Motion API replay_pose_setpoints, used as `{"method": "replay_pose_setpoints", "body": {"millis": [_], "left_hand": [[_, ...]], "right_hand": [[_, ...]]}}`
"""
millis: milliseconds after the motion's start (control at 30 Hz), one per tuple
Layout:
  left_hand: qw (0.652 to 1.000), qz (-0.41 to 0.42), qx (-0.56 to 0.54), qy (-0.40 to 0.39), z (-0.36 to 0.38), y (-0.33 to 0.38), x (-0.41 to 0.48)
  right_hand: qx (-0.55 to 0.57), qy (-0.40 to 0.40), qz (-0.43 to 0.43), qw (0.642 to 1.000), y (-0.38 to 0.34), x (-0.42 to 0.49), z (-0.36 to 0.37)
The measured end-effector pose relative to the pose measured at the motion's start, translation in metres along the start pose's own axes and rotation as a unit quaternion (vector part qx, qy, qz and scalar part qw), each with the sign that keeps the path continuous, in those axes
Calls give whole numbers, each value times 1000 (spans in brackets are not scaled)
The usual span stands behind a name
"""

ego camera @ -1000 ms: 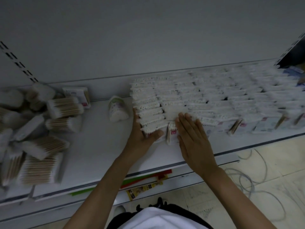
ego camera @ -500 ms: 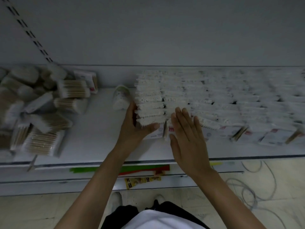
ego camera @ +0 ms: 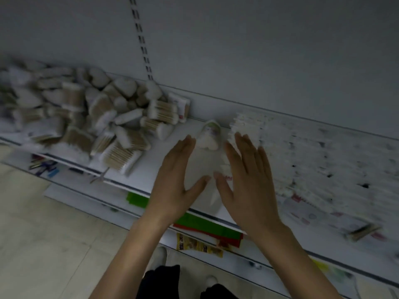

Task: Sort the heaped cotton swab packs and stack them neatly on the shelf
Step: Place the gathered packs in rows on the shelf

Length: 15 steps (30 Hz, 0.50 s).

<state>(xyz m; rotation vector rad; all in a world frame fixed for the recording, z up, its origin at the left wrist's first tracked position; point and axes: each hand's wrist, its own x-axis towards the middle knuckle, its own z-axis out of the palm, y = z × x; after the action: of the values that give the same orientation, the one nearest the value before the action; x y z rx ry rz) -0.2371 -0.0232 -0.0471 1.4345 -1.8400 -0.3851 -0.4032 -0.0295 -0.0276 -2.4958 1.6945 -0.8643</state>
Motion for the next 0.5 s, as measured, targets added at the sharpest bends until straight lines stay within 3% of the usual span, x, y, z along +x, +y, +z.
{"method": "replay_pose_setpoints", "body": {"millis": [200,333,500], "left_hand": [[975,-37,221,0,-32,-27,-42],[962,-98,255,-5,-54,-43,-70],[956,-157,246,1,-88,-71,-90]], "right_hand": [[19,-50,-54,997,-44,40,15],[50,-110,-79,990,-79,42,31],[112,-197,-49,973,-109,33,50]]}}
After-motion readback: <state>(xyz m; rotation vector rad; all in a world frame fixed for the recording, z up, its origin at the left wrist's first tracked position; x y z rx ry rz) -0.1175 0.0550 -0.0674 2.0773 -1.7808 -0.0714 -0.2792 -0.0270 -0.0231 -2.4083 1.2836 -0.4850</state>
